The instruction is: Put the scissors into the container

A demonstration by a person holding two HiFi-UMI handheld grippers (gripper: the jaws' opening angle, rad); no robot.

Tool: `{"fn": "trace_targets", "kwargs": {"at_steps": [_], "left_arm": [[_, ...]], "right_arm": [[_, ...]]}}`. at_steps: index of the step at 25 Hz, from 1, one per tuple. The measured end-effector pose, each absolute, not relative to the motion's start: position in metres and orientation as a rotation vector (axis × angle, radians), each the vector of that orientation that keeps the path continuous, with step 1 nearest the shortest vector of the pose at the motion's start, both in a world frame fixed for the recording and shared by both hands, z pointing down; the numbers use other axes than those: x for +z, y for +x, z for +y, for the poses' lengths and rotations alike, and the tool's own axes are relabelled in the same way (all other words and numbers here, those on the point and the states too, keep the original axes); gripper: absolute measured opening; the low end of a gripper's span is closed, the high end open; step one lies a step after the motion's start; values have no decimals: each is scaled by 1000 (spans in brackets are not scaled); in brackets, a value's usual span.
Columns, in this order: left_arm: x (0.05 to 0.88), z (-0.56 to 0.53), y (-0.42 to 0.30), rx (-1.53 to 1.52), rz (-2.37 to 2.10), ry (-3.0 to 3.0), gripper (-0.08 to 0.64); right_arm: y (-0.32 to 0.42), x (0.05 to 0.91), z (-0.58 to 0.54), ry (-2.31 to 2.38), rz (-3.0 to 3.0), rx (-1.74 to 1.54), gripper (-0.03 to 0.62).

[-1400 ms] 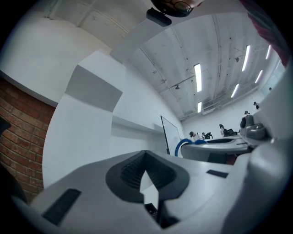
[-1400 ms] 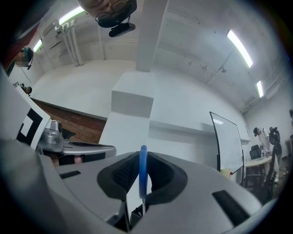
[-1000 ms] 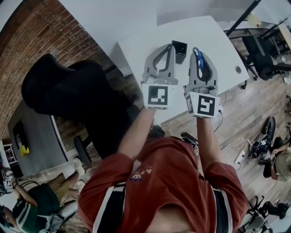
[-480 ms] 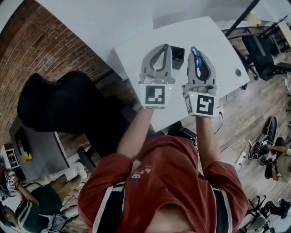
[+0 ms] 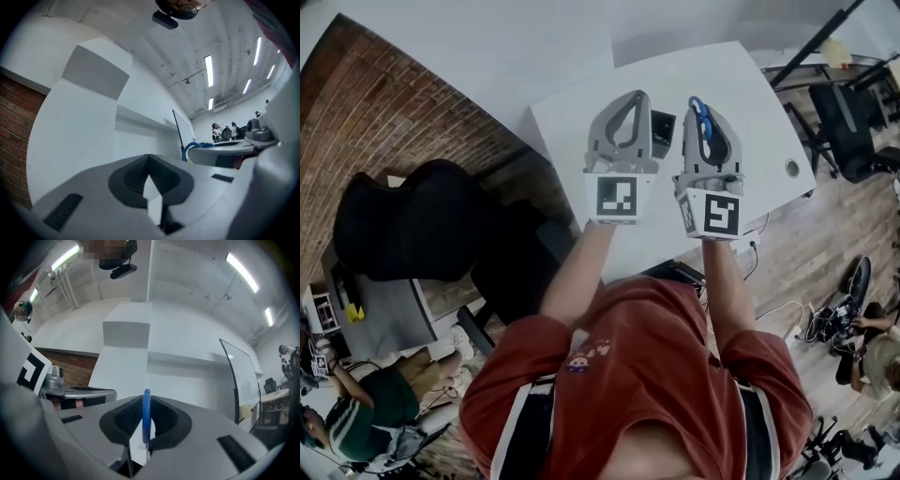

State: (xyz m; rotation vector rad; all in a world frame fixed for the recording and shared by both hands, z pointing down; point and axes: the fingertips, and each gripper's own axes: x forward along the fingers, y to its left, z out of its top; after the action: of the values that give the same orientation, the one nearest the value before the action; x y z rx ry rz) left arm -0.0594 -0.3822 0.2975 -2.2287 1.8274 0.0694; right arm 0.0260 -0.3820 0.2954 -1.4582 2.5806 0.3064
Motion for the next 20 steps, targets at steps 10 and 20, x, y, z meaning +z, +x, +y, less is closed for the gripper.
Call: {"fn": "trace_targets", "kwargs": {"at_steps": [10,20], "left_arm": [[318,-397,-64,28,1900,-2232,12],[344,-399,-73,-26,1963,-2232,12]], "right_arm": [[16,318,-401,-1406,2644,237,55],[7,345,-410,-1371,2696,162,55]]}}
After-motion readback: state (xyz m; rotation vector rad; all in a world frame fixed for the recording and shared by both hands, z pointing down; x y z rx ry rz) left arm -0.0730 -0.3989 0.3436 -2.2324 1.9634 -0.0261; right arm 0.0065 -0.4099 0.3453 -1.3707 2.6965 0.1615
